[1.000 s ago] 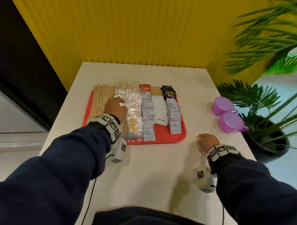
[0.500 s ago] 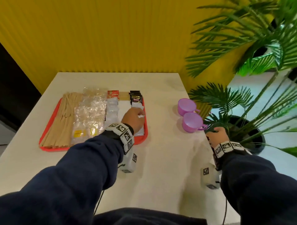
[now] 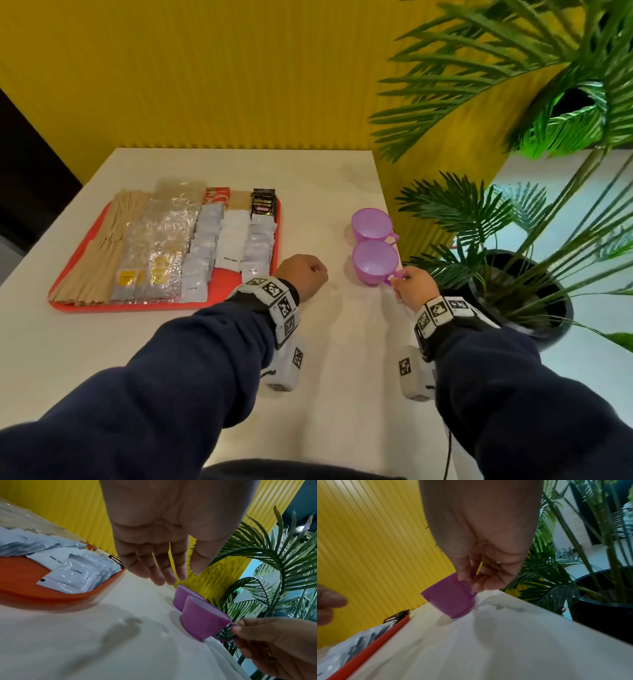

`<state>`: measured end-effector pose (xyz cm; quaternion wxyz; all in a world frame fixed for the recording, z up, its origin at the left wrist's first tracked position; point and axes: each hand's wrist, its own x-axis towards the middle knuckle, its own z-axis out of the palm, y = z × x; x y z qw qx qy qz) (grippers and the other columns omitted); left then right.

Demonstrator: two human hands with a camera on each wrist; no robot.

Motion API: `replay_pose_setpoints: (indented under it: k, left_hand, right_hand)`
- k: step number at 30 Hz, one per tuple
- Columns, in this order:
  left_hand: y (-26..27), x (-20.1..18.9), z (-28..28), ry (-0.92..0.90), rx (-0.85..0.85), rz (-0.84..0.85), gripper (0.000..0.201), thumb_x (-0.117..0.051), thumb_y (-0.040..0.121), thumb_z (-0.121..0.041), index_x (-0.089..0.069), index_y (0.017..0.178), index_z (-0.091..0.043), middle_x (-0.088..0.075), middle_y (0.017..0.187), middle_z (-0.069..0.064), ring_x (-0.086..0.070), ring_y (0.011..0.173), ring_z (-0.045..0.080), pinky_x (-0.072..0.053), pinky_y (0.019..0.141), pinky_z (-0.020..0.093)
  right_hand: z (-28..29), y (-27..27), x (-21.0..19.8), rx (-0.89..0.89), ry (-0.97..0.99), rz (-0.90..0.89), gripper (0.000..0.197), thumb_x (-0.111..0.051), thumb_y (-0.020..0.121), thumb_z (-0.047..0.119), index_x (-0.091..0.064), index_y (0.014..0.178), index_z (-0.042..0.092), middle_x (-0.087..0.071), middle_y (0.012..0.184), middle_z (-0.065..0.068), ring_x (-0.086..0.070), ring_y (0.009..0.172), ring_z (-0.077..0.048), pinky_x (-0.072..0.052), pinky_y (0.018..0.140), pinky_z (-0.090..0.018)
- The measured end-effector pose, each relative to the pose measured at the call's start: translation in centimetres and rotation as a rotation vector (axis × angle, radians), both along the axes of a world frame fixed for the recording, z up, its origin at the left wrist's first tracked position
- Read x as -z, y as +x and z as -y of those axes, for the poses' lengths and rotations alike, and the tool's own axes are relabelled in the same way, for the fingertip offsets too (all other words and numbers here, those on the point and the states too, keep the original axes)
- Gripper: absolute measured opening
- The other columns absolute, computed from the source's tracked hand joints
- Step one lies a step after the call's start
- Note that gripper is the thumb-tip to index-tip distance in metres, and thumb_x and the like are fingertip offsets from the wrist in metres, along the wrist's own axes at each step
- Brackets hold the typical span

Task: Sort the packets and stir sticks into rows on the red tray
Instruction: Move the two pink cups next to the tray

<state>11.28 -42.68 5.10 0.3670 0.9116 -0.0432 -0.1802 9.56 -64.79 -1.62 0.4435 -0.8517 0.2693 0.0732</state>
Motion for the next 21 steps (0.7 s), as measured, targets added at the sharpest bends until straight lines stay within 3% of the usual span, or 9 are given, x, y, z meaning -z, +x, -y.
replay_pose_setpoints:
  k: [4, 7, 11, 14, 16, 19, 21]
  left_hand:
    - [-0.5, 0.2, 1.4, -0.071, -0.05, -0.116, 0.016, -0.057, 0.088, -0.024, -0.066, 0.084, -0.011, -0.063, 0.083, 0.005, -0.055, 0.077, 0.021, -0.042, 0.072, 0.027]
    - [-0.7, 0.3, 2.4, -0.176, -0.107, -0.205, 0.025, -0.058, 0.088, -0.027, -0.069, 0.092, -0.006, -0.065, 0.081, 0.002, -0.057, 0.07, 0.018, -0.045, 0.068, 0.026]
    - [-0.8, -0.1, 3.2, -0.282, -0.198, -0.224, 0.036, -0.052, 0.092, -0.039, -0.067, 0.101, -0.008, -0.066, 0.087, 0.002, -0.056, 0.066, 0.013, -0.041, 0.055, 0.022]
    - [-0.4, -0.5, 3.3, -0.386, -0.331, -0.26, 0.035, -0.052, 0.091, -0.044, -0.066, 0.094, -0.012, -0.066, 0.082, 0.0, -0.058, 0.066, 0.011, -0.045, 0.059, 0.022]
    - [-0.1, -0.6, 3.2, -0.468, -0.417, -0.281, 0.031, -0.055, 0.091, -0.038, -0.067, 0.094, -0.01, -0.065, 0.075, 0.001, -0.058, 0.061, 0.01, -0.046, 0.057, 0.021]
    - [0.2, -0.8, 2.7, -0.55, -0.465, -0.279, 0.019, -0.057, 0.092, -0.023, -0.065, 0.083, -0.007, -0.061, 0.054, 0.001, -0.055, 0.04, 0.005, -0.043, 0.044, 0.014]
    - [0.3, -0.9, 2.3, -0.585, -0.471, -0.288, 0.022, -0.056, 0.093, -0.018, -0.061, 0.075, -0.007, -0.059, 0.058, 0.005, -0.054, 0.037, 0.004, -0.042, 0.04, 0.012]
  right_hand:
    - [-1.7, -0.4, -0.4, -0.04, 0.09, 0.085, 0.021, -0.057, 0.087, 0.016, -0.053, 0.067, 0.02, -0.057, 0.06, -0.004, -0.056, 0.068, -0.024, -0.05, 0.077, -0.041]
    - [-3.3, -0.6, -1.4, -0.078, 0.157, 0.156, 0.02, -0.06, 0.085, 0.015, -0.055, 0.066, 0.021, -0.059, 0.058, -0.003, -0.056, 0.064, -0.023, -0.05, 0.074, -0.041]
    - [-5.5, -0.4, -2.8, -0.122, 0.237, 0.261, 0.023, -0.063, 0.083, 0.01, -0.056, 0.065, 0.022, -0.058, 0.058, -0.001, -0.053, 0.056, -0.015, -0.046, 0.068, -0.035]
    - [-7.1, -0.2, -3.6, -0.178, 0.244, 0.327, 0.024, -0.064, 0.082, 0.009, -0.054, 0.068, 0.026, -0.059, 0.062, 0.0, -0.057, 0.061, -0.017, -0.049, 0.07, -0.035]
    - [-8.1, -0.2, -4.0, -0.192, 0.252, 0.356, 0.026, -0.062, 0.082, 0.008, -0.053, 0.07, 0.029, -0.062, 0.068, -0.002, -0.06, 0.067, -0.02, -0.051, 0.074, -0.037]
    - [-9.3, 0.1, -4.5, -0.219, 0.262, 0.377, 0.029, -0.057, 0.082, 0.006, -0.054, 0.073, 0.033, -0.063, 0.075, -0.004, -0.062, 0.077, -0.024, -0.051, 0.077, -0.037]
    - [-9.5, 0.3, -4.4, -0.243, 0.295, 0.37, 0.033, -0.054, 0.082, 0.001, -0.056, 0.075, 0.033, -0.062, 0.077, -0.004, -0.061, 0.081, -0.025, -0.051, 0.08, -0.039]
